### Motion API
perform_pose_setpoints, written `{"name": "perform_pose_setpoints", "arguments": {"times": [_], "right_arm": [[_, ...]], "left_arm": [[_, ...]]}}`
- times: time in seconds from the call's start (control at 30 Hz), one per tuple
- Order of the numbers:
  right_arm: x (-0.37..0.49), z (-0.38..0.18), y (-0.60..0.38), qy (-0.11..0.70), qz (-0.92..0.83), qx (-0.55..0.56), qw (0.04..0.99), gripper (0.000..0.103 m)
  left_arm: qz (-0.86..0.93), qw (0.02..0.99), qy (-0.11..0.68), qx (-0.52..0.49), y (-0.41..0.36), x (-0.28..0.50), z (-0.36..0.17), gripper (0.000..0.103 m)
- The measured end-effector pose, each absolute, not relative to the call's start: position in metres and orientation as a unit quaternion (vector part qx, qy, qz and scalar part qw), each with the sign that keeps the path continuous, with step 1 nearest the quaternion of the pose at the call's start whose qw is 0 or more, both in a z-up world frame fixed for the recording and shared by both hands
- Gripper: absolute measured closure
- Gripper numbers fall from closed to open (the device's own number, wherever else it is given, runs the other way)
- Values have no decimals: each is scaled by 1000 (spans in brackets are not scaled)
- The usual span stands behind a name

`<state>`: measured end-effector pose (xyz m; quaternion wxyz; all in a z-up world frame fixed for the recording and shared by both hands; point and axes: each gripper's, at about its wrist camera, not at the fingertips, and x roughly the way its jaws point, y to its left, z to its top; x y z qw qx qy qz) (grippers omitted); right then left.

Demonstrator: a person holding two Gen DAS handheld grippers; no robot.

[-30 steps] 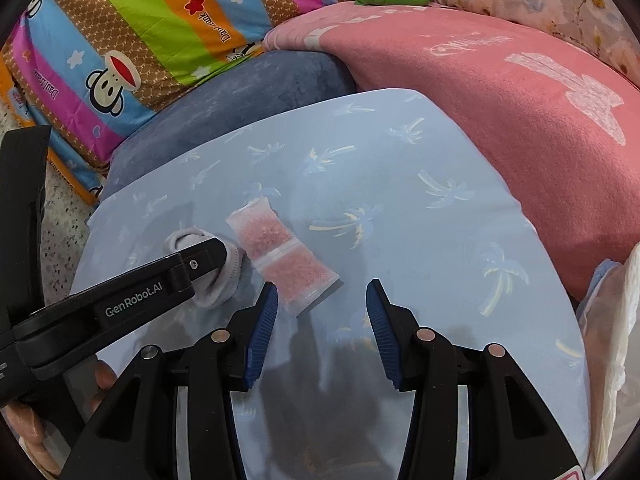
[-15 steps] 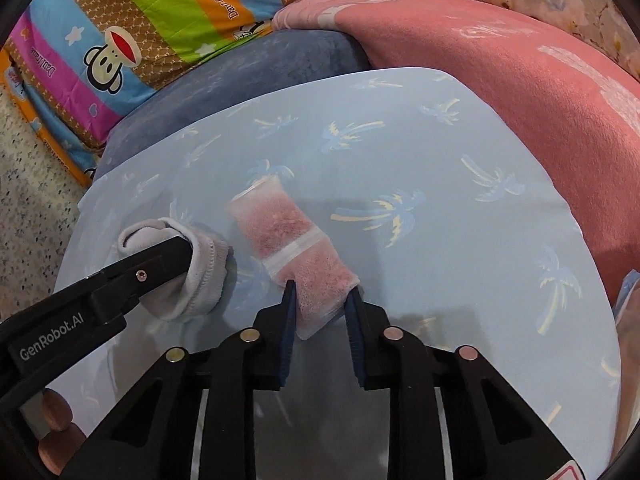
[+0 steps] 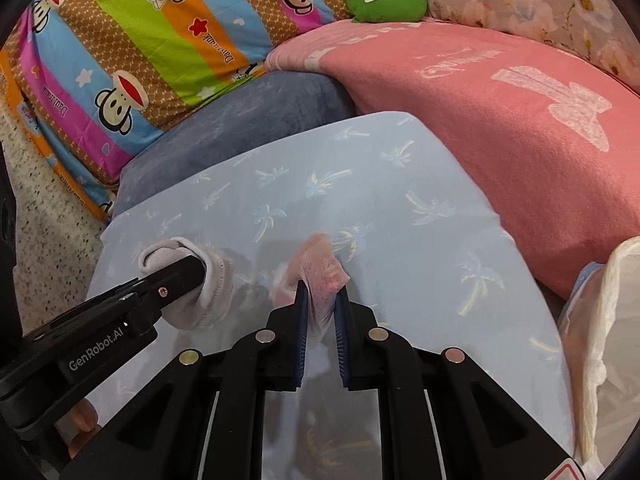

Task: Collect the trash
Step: 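Carry the grey sock and pink packet over the wastebasket and open both tools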

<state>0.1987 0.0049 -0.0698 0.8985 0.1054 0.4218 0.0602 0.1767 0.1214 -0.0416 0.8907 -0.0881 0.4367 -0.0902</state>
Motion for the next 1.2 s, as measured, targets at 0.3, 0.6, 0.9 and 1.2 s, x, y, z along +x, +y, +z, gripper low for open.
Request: {"name": "perform_pose_setpoints", "arguments": {"times": [0.3, 0.6, 0.9, 1.2], "right_arm": [[148, -9, -56, 363, 27, 126, 923, 92], [92, 44, -124, 306, -16, 145, 941, 92], [44, 67, -190, 271, -67, 166, 946, 92], [10, 71, -244, 254, -108, 193, 942, 92]], "left_arm": [[-133, 904, 402, -59, 69, 147, 0, 77], [-186, 911, 367, -19, 7, 115, 37, 77], [-236, 907, 348, 18, -52, 89, 55, 77], [-279, 895, 346, 40, -98, 74, 60, 77]]}}
